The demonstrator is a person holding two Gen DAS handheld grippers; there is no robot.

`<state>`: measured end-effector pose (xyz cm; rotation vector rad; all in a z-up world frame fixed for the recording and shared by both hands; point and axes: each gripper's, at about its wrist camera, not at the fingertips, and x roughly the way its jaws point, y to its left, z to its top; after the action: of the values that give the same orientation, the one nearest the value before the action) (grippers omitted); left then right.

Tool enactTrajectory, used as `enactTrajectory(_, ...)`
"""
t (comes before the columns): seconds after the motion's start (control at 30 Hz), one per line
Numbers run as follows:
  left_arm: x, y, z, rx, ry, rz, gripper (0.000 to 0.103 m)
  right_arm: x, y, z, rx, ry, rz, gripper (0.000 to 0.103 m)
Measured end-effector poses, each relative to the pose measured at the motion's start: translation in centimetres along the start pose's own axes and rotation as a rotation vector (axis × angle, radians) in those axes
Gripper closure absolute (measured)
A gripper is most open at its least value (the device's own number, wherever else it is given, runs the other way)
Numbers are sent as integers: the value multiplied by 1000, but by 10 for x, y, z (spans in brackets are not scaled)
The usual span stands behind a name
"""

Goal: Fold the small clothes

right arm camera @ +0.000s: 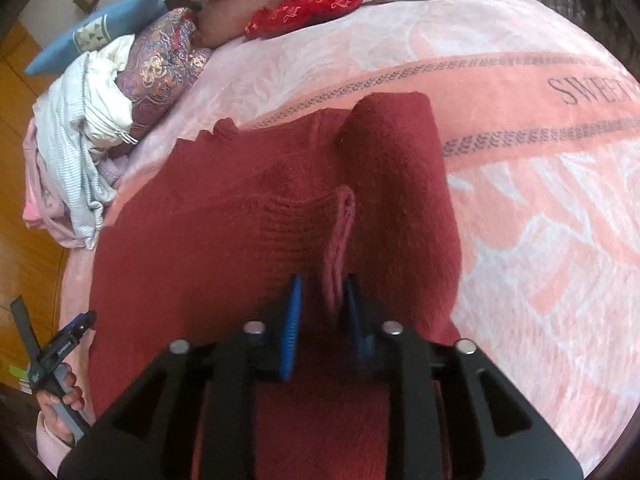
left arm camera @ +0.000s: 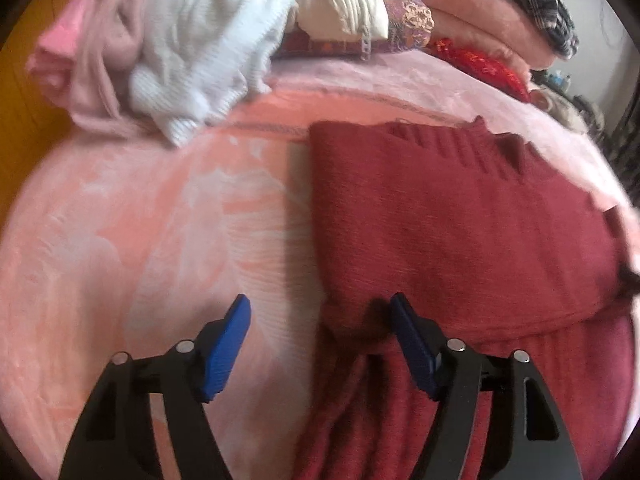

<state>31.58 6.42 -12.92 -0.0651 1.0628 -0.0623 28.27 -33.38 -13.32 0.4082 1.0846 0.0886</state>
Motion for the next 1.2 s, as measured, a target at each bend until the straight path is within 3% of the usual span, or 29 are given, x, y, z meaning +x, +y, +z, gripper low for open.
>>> enactTrajectory(0.1, 14, 0, 3, -41, 68, -112, 20, -7, 4, -7, -28, 6, 0, 75)
enactTrajectory(0.17, 22, -1, 1, -58, 76, -108, 23, -6, 4, -9, -39, 10, -3, 75)
enactTrajectory(0.23, 20, -5, -1, -37, 51, -103, 45, -2, 1, -8, -26, 13, 4, 75)
enactTrajectory(0.27, 18, -6, -1, -30, 49, -124, 68, 1, 0, -7, -12, 15, 14, 76)
enactTrajectory(0.3, 14, -7, -1, -37, 40, -122, 78, 3, -1, -8, -10, 16, 15, 76)
enactTrajectory(0.47, 6, -4, 0, 1, 7, -55, 83, 18, -5, -14, -6, 43, -20, 83)
enactTrajectory(0.57, 15, 1, -3, -31, 22, -69, 82, 17, -5, -14, 10, 43, -21, 83)
enactTrajectory(0.63, 10, -4, -2, -1, 18, -56, 77, 8, -3, -16, 8, 51, -3, 78)
enactTrajectory(0.73, -10, -9, -6, 47, -2, -8, 55, -24, -4, -26, 11, 60, 33, 67)
enactTrajectory(0.8, -29, -9, -17, 75, -7, 18, 36, -52, -6, -39, 2, 67, 47, 58)
enactTrajectory(0.87, -48, -5, -33, 106, 5, 15, 21, -82, -8, -62, -29, 99, 56, 57)
enactTrajectory(0.97, -78, 5, -73, 137, 45, 11, 17, -113, -14, -101, -36, 158, 48, 46)
enactTrajectory(1.2, -114, 21, -167, 103, 196, -51, 15, -159, -29, -206, -28, 291, 40, 41)
